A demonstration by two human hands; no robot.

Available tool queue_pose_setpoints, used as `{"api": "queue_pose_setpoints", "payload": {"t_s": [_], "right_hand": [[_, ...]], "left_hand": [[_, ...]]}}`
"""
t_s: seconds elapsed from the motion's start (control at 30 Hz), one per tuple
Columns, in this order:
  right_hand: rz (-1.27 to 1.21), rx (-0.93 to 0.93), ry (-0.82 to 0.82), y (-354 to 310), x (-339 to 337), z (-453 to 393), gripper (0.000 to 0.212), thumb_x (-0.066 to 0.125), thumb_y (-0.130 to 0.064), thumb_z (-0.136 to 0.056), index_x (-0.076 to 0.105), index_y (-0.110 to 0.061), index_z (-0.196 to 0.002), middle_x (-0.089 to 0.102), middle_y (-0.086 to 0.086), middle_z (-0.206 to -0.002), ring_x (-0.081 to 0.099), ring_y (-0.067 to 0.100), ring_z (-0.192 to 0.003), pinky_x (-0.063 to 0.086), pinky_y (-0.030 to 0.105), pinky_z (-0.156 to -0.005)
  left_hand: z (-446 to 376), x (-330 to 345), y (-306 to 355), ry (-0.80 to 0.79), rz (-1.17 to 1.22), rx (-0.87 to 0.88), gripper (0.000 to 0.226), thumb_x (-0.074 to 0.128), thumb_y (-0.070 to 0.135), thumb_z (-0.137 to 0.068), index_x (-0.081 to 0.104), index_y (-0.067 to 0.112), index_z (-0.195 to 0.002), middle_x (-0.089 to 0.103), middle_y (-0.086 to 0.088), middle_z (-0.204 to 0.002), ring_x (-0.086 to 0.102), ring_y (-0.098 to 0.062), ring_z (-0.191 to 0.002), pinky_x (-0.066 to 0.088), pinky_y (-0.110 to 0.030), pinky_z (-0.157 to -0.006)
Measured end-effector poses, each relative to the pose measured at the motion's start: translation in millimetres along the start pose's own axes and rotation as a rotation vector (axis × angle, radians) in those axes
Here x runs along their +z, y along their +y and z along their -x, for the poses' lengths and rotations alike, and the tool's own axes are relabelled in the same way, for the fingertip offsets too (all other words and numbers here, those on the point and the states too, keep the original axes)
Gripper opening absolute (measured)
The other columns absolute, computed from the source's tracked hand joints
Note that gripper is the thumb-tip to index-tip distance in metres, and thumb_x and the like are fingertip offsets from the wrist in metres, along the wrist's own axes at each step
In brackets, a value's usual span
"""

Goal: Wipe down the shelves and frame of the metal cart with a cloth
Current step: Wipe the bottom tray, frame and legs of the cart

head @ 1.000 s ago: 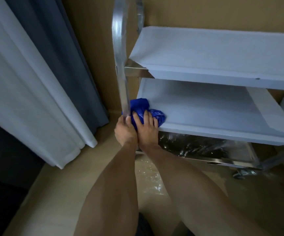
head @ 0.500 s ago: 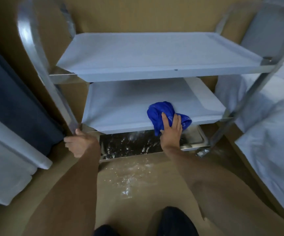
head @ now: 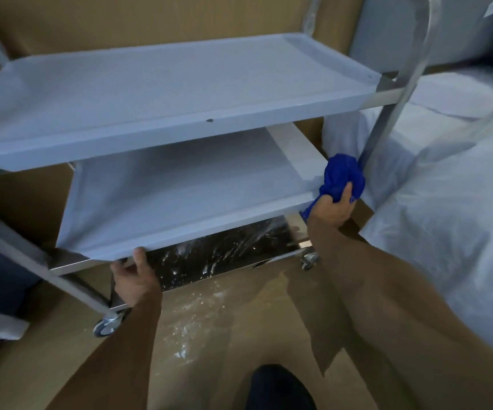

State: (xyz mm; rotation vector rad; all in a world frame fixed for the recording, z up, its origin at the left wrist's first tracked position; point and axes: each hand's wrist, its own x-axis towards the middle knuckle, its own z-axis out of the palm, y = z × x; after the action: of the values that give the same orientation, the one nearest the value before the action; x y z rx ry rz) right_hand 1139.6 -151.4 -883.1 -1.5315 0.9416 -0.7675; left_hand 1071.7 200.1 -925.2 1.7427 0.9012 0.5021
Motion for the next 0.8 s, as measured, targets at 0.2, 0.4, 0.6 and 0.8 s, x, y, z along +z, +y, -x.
{"api": "queue_pose_setpoints", "payload": {"t_s": [0.2,0.4,0.6,0.8], "right_hand": [[0.270,-0.255,-0.118,13.8,22.5,75.9,0.050,0.049,-0.035,-0.096,0.051,-0.019,-0.143,0.010,0.013,-0.165,0.026,0.036,-0.145,0.035,0.050,-0.114],[0.444,-0.639,-0.409,46.6,46.1,197.7,0.052,0.044,-0.035,-0.100,0.041,-0.020,-0.150,0.009,0.020,-0.164,0.003,0.039,-0.151,0.026,0.057,-0.118],[0.736,-0.913,-0.640,21.0,44.8,223.8,0.052,0.046,-0.047,-0.094,0.050,-0.023,-0.140,0.038,0.022,-0.151,0.028,0.040,-0.144,0.019,0.055,-0.117],[0.883,-0.770,-0.492,-10.0,54.8,132.8,0.051,0.038,-0.046,-0.095,0.058,-0.015,-0.131,0.041,0.023,-0.148,0.031,0.039,-0.141,0.019,0.052,-0.118]], "left_hand": [[-1.1,-13.3,12.5,-0.069,-0.190,0.103,0.060,0.045,0.060,-0.094,0.066,0.006,-0.108,0.071,-0.016,-0.100,0.067,-0.035,-0.092,0.050,-0.042,-0.080],[5.5,-28.9,30.4,-0.108,-0.402,0.102,0.053,0.043,0.048,-0.101,0.067,0.002,-0.092,0.064,-0.015,-0.086,0.060,-0.029,-0.080,0.042,-0.034,-0.071],[1.2,-63.2,27.5,0.013,-0.399,0.079,0.037,0.051,0.035,-0.098,0.058,0.007,-0.120,0.065,-0.017,-0.115,0.062,-0.038,-0.105,0.049,-0.046,-0.092],[-37.7,-84.5,34.9,0.176,-0.359,0.025,0.079,0.057,0.035,-0.096,0.015,-0.001,-0.153,0.026,-0.022,-0.155,0.037,-0.039,-0.135,0.040,-0.051,-0.101]]}}
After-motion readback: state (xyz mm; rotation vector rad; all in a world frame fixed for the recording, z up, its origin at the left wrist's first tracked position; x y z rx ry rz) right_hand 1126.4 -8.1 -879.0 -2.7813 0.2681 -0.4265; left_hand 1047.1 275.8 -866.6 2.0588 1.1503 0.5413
